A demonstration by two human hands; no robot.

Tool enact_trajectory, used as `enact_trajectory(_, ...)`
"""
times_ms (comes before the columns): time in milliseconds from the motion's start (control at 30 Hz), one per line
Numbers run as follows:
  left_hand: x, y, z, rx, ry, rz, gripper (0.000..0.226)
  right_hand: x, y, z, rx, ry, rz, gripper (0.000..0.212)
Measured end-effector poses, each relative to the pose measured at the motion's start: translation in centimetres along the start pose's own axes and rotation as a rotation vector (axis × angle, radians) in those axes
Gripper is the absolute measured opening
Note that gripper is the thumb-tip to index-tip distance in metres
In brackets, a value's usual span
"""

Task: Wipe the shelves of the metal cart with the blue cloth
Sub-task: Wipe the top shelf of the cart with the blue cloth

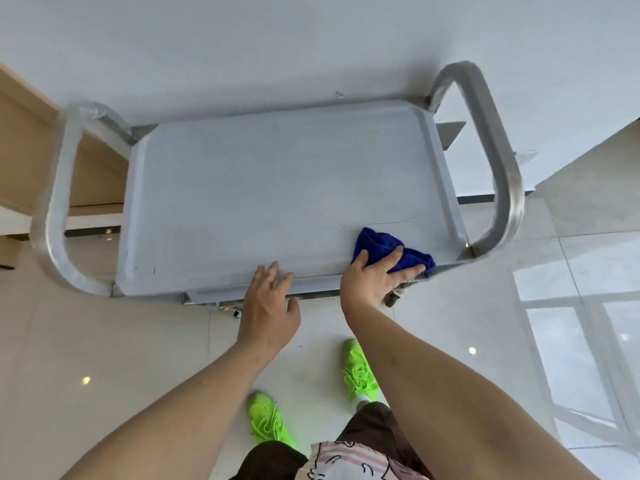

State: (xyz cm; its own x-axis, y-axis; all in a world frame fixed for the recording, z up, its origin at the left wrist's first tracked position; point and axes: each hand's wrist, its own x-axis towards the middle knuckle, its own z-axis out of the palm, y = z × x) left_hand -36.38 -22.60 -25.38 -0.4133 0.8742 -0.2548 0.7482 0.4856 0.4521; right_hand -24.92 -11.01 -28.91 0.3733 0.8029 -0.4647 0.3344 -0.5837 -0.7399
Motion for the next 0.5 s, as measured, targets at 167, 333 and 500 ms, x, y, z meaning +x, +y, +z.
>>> enact_trajectory(167,-2.3,-6.6,-3.0,0.019,0.068,-0.113,0.05,-5.7,-0.3,5.1,0.056,-0.102,0.128,0.078)
enact_trajectory(333,-5.0,-12.6,-5.9,-0.026,0.15,-0.222,0.049,-12.6,-0.2,11.1,0.016,-0.196,0.121,0.083)
enact_trajectory(500,-8.3,-19.3,-8.2,-0.054,0.204,-0.305,0.051,-20.2,0.1,16.9,-0.033,-0.32,0.078,0.085)
